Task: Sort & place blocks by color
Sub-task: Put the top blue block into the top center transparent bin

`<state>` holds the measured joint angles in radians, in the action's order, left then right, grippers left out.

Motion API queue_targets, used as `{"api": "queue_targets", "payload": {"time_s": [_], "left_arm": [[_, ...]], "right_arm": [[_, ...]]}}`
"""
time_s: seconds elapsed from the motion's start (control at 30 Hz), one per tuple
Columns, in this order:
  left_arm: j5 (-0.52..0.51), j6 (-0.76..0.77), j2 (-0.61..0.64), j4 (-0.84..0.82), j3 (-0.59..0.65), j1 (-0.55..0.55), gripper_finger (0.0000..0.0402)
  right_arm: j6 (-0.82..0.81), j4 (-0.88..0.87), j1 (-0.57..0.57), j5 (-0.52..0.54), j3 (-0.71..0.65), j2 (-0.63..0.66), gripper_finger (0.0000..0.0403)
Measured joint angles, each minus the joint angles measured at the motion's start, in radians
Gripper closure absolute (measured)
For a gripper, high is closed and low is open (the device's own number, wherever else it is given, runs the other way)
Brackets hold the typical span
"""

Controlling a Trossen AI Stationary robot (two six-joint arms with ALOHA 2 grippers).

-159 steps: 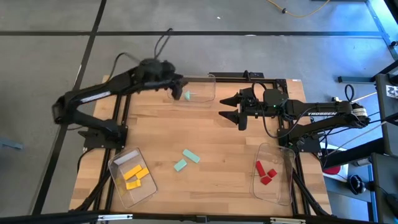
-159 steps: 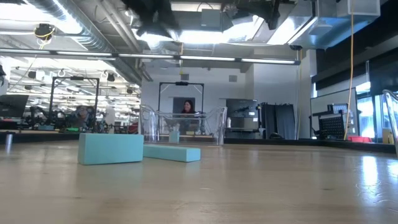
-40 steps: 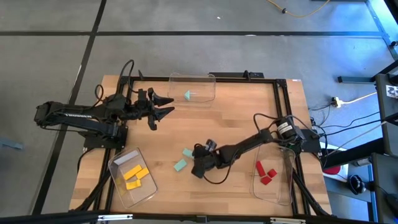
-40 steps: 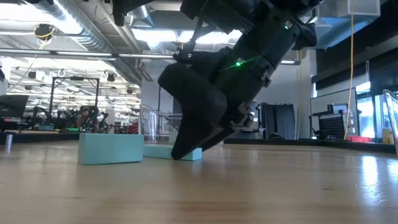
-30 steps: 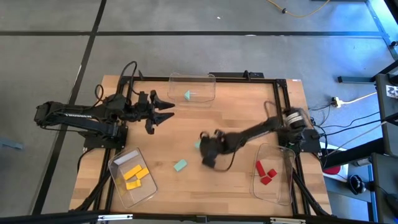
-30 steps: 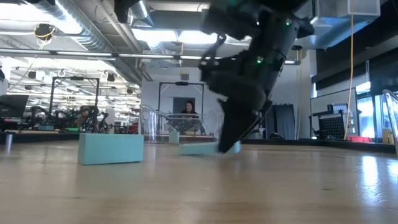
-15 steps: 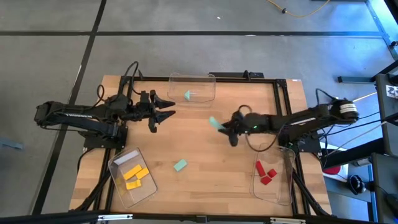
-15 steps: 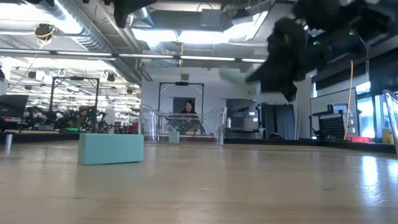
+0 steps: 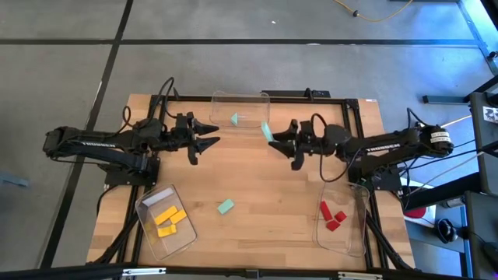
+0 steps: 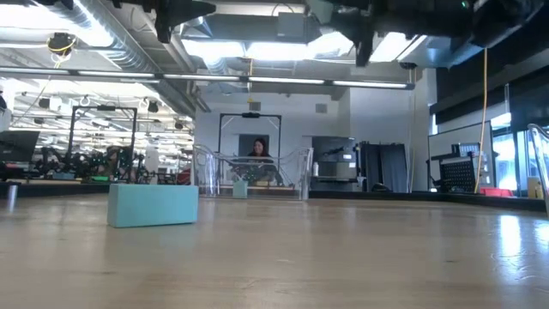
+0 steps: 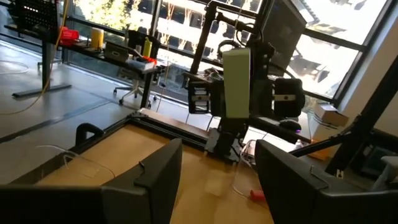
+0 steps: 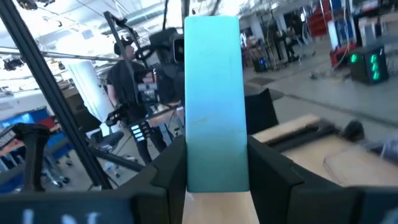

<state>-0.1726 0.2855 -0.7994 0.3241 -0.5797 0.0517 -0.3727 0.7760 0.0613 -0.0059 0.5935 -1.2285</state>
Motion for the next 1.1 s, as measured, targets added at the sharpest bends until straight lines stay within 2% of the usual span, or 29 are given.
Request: {"api": "queue_targets", "payload": {"time_s": [0.9,1.1], "left_arm": [[0.002,-0.008,-0.002,0.001,0.0,0.0,0.0207],[0.002,-0.002,-0.098,0.11,-0.001,0.0,0.0207]], "right_arm": [[0.033,0.004,0.0,0.005,0.029,0.0,0.0272],[-0.016,0.008,-0.002,0.005,0.041,-0.048,0.0272]]}}
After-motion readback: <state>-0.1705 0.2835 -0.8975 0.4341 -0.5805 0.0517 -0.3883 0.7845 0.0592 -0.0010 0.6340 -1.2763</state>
